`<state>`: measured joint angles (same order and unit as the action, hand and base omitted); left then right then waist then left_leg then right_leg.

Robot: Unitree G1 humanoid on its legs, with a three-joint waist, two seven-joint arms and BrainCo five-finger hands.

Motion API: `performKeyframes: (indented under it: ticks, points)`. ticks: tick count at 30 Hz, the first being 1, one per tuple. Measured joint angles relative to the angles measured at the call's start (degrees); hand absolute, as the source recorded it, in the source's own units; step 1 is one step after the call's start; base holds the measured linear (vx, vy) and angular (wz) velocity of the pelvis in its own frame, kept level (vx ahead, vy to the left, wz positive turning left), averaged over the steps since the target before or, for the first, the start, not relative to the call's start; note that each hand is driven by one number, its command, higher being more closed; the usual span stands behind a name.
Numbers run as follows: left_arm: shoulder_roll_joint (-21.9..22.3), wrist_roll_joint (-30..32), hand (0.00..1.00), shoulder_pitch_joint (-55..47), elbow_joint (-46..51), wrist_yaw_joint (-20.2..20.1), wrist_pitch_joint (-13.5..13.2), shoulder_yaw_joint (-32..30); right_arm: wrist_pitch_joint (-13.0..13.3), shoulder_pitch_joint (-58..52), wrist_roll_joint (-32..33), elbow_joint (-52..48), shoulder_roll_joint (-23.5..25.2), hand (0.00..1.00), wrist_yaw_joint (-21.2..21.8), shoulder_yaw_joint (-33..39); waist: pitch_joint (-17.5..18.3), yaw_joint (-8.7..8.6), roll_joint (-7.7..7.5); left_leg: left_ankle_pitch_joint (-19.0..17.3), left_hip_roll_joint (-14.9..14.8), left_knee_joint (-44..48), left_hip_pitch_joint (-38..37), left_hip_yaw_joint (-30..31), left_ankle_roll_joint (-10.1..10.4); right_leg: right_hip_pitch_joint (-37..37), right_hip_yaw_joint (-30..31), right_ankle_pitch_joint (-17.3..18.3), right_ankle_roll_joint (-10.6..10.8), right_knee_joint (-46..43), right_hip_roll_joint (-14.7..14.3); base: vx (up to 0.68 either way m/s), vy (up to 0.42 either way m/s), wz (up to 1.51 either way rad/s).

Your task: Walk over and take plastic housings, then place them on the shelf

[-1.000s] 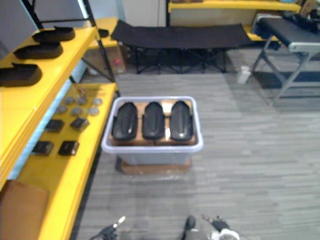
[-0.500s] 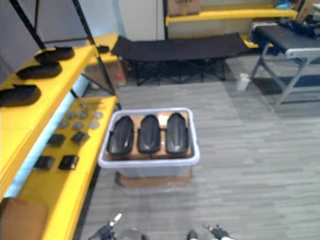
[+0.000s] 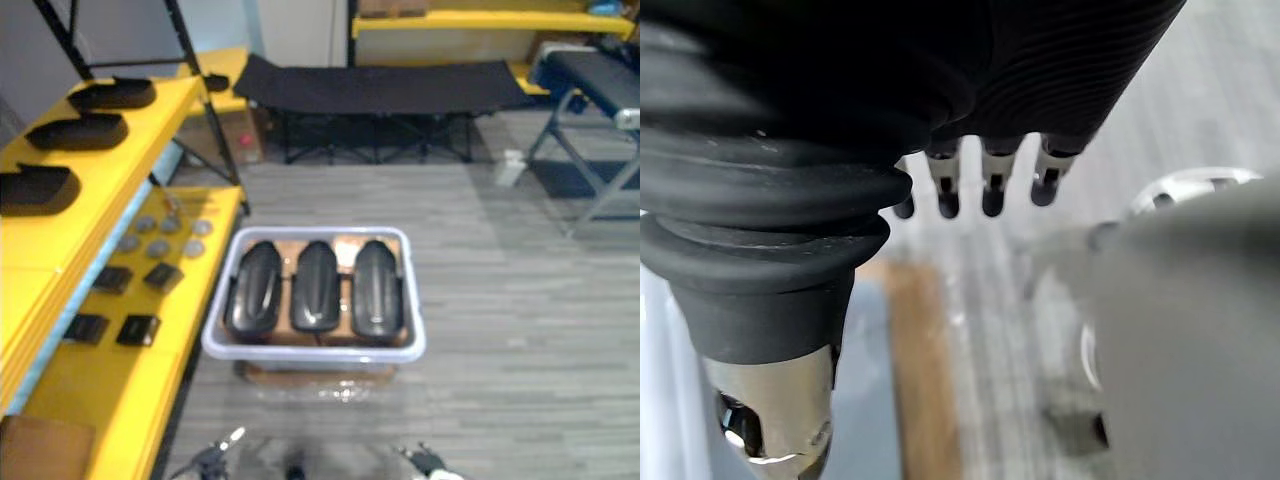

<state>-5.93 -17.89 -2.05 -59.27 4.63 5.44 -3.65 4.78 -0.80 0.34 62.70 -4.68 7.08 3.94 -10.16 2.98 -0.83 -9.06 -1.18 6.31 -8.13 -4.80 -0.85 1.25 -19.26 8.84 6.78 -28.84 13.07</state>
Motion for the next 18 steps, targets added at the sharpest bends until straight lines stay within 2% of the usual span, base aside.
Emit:
performKeyframes:
  ticks: [1,2,3,4,5,6,7,8,10,12,15,18]
  points:
    - [-0.5,0.0,0.0,-0.1,0.0,0.3,0.0,0.4,1.1,-0.1,-0.6,-0.5,0.3,0.0,0.6,-1.3,0.3,-0.14,-0.8,0.0,-0.2,0.0,0.0,0.9,0.0,-0.2,-0.4,1.6,-0.2,0.8,-0.1,0.09,-0.01,0.72]
    - [-1.4,-0.1,0.0,0.1,0.0,1.1,0.1,0.5,3.7,-0.1,-2.1,-0.9,0.6,0.0,1.9,-3.6,0.1,-0.34,-1.86,-0.1,-0.9,0.1,0.1,2.3,0.2,-0.5,-1.3,2.7,-0.6,3.8,-0.4,0.11,-0.059,0.51]
    - [-1.7,-0.2,0.0,0.1,0.0,1.4,0.2,0.4,5.1,0.0,-3.2,-1.0,0.6,0.0,2.5,-4.6,0.1,-0.32,-1.96,-0.4,-1.4,0.2,0.1,2.8,0.6,-0.6,-1.2,2.5,-0.7,6.1,-0.9,0.12,-0.055,0.48]
    - [-2.3,-0.2,0.0,0.0,0.0,1.5,0.6,0.5,8.1,0.2,-5.8,-1.8,0.6,0.0,3.3,-7.0,0.2,-0.05,-2.14,-0.7,-1.9,0.4,0.3,3.3,1.1,-0.4,-0.8,-0.4,-0.8,12.5,-2.2,0.12,-0.094,0.34]
    - [-3.0,0.0,0.0,-0.1,0.0,1.5,0.9,0.3,10.7,0.3,-7.9,-3.5,0.6,0.0,4.4,-10.0,0.1,0.06,-3.27,-1.3,-1.3,0.4,0.2,4.4,2.2,-0.5,-0.2,-9.3,-1.1,17.1,-2.0,0.1,-0.127,0.35]
    - [-3.3,0.2,0.0,0.0,-0.2,1.6,1.0,0.3,11.8,0.3,-8.6,-3.9,0.5,0.0,5.0,-11.8,0.1,0.06,-4.01,-1.7,-1.0,0.4,0.2,4.6,2.6,0.0,-0.6,-8.9,-1.0,17.8,-1.7,0.13,-0.202,0.19]
    - [-3.1,0.4,0.0,-0.2,-0.3,1.6,1.1,0.2,13.1,0.8,-9.7,-4.3,0.1,0.0,6.5,-15.3,0.7,0.6,-3.48,-1.8,-1.7,0.4,0.4,4.5,2.9,1.3,-0.9,-8.8,-0.8,21.2,-2.5,0.09,-0.207,0.0]
    - [-2.5,0.4,0.0,-0.1,-0.3,1.7,1.3,-0.2,14.1,1.1,-10.3,-6.1,-0.6,0.0,7.5,-18.8,0.9,1.22,-3.41,-2.3,-2.2,0.6,1.3,4.4,3.6,2.3,-1.1,-9.0,-0.8,24.8,-3.6,0.08,-0.19,-0.09]
    - [-2.2,0.7,0.0,0.2,-0.3,1.8,1.7,-0.3,15.3,2.6,-10.2,-10.1,-2.6,0.0,9.4,-25.1,0.5,1.29,-2.07,-2.4,-2.7,1.3,2.4,4.6,3.9,2.9,-1.8,-10.0,-1.2,27.5,-4.9,0.04,-0.13,0.01]
    - [-2.0,1.1,0.0,0.3,-0.3,1.9,2.1,-0.3,16.5,2.6,-10.2,-14.1,-4.5,0.0,10.6,-30.4,0.7,1.28,-1.73,-2.4,-3.1,1.3,2.4,4.5,4.0,3.4,-2.1,-10.1,-1.3,28.6,-5.5,0.07,-0.078,0.05]
    - [-2.1,3.2,0.0,0.3,-0.3,1.5,2.0,-0.3,19.1,2.7,-10.1,-23.0,-7.5,0.0,10.6,-38.2,1.1,1.39,-2.58,-2.4,-2.9,0.8,2.3,5.2,4.0,4.8,-2.8,-10.7,-1.0,30.6,-5.7,0.06,-0.005,0.1]
    - [-2.4,3.2,0.0,0.4,-0.3,1.4,0.7,-0.2,20.1,3.5,-7.2,-40.1,-8.4,0.0,8.5,-41.6,2.1,1.85,-4.45,-2.4,-2.0,0.4,3.2,5.7,4.0,4.7,-2.9,-12.6,-0.5,33.3,-5.6,0.03,0.014,0.02]
